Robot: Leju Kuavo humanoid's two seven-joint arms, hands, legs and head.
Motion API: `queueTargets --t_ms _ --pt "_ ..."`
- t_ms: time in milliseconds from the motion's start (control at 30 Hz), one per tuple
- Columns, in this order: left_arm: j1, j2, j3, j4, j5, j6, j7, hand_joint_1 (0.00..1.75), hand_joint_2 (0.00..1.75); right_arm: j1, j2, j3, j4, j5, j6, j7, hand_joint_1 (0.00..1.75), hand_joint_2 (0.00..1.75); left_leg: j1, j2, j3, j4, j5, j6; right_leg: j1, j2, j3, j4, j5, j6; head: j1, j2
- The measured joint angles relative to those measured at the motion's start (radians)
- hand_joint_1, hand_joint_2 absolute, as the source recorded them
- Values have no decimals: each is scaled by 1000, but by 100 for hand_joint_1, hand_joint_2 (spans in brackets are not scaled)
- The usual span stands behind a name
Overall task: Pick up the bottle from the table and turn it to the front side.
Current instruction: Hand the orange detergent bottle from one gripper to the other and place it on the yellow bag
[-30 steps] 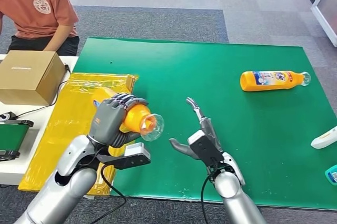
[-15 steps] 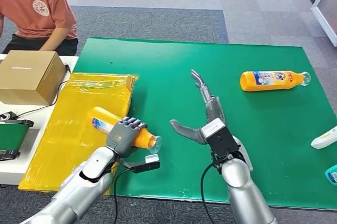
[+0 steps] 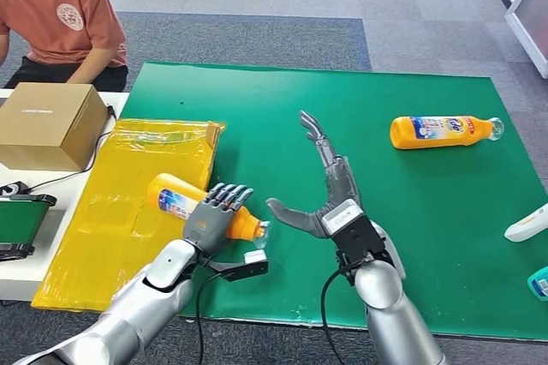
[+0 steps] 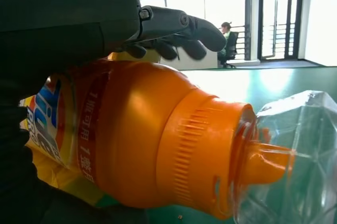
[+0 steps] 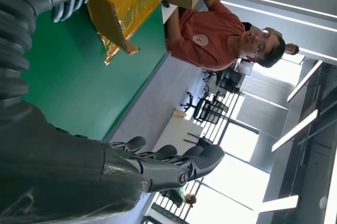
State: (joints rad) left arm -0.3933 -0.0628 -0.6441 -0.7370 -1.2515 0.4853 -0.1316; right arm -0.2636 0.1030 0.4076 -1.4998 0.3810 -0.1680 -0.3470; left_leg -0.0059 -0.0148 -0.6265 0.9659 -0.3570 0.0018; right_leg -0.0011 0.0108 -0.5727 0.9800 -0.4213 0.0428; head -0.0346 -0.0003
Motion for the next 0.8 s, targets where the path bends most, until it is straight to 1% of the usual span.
queueTargets --t_ms 167,300,367,433,500,567,633,667,733,800 --pt "17 2 20 0 44 50 -24 0 175 0 0 -1 30 -10 -8 5 0 175 0 0 0 0 0 0 0 0 0 0 0 0 0 0" --pt "53 2 54 -4 105 130 -59 0 175 1 -2 -2 81 -12 -2 14 0 175 0 0 0 0 0 0 0 0 -1 0 0 0 0 0" --pt "87 -1 86 -21 144 176 -93 0 175 5 -3 -3 117 -12 2 16 0 175 0 0 0 0 -1 -1 0 0 -1 0 0 0 0 0" --pt "139 -14 150 -67 160 204 -154 0 175 16 -5 -3 151 -13 1 13 0 175 0 0 -1 0 -1 -1 0 0 -2 0 -1 -1 0 0" --pt "194 -40 236 -129 149 211 -234 0 87 33 -6 -3 175 -13 -4 10 0 175 0 0 -1 0 -2 -1 0 0 -2 0 -1 -1 0 0" --pt "241 -82 336 -197 147 213 -343 0 0 49 -8 -2 195 -13 -6 10 0 175 0 0 -2 0 -2 0 0 0 -3 0 -1 -1 0 0" --pt "283 -139 452 -283 159 214 -466 0 0 60 -10 2 219 -17 -6 14 0 175 0 0 -2 0 -3 0 0 0 -3 0 -1 -1 0 0" --pt "300 -166 504 -329 168 214 -509 0 0 66 -10 5 232 -21 -8 16 0 175 0 0 -2 0 -3 0 0 0 -3 0 -2 -1 0 0" --pt "327 -201 580 -421 189 214 -552 0 0 75 -11 13 255 -30 -12 16 0 175 0 1 -2 0 -3 0 0 0 -3 0 -1 -1 0 0" --pt "347 -213 625 -509 214 215 -561 0 0 81 -11 23 276 -37 -17 15 0 175 0 1 -2 0 -3 -1 0 0 -3 0 -2 -1 0 0"
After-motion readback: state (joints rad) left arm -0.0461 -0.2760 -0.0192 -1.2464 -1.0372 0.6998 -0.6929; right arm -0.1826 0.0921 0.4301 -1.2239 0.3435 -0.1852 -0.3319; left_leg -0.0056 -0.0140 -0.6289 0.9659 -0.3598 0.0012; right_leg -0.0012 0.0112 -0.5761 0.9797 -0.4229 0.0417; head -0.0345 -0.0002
